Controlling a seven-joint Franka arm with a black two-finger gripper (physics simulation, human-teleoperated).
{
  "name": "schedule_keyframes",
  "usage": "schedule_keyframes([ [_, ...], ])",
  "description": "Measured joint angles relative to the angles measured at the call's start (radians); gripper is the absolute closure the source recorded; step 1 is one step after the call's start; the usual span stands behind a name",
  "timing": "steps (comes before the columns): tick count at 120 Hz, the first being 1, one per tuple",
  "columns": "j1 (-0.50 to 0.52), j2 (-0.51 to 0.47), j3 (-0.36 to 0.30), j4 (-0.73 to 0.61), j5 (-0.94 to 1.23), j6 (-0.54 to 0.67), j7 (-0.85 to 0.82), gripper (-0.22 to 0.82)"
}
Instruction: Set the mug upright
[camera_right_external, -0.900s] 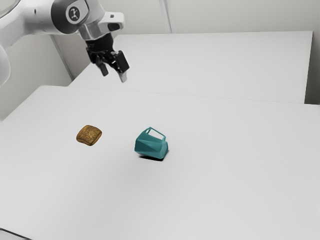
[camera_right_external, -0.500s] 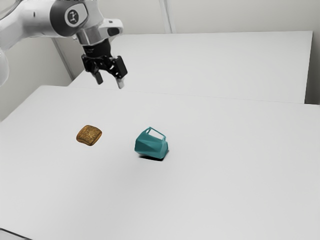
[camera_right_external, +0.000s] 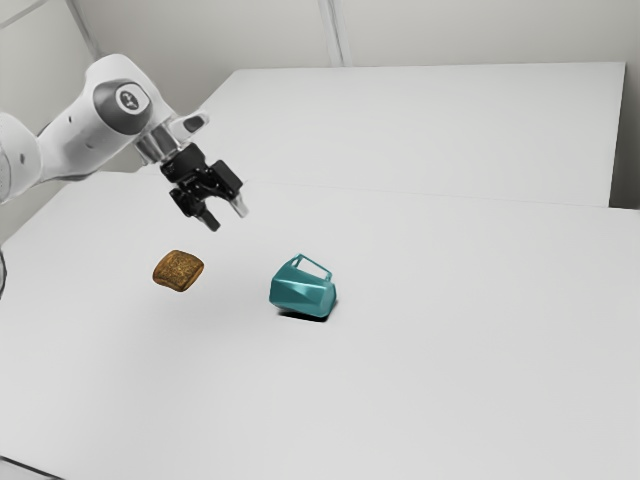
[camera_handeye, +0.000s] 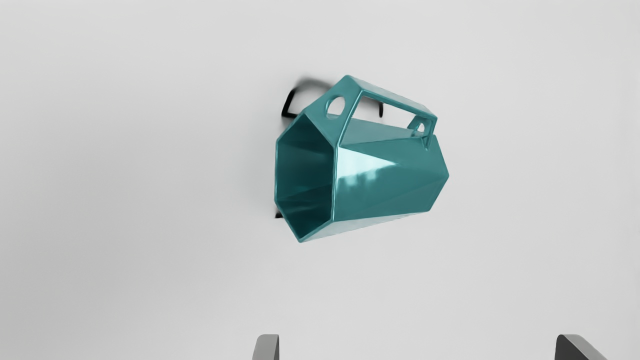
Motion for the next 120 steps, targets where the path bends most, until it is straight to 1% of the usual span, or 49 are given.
schedule_keyframes([
  [22, 0.049, 0.102, -0.001, -0.009, -0.132, 0.022, 0.152, 0.0],
  [52, 0.056, 0.144, -0.004, -0.102, -0.228, 0.031, 0.314, 0.0],
  [67, 0.056, 0.156, -0.021, -0.134, -0.273, 0.034, 0.384, 0.0],
  [94, 0.056, 0.184, -0.033, -0.136, -0.313, 0.038, 0.486, 0.0],
  [120, 0.053, 0.232, -0.032, -0.086, -0.33, 0.037, 0.56, 0.0],
])
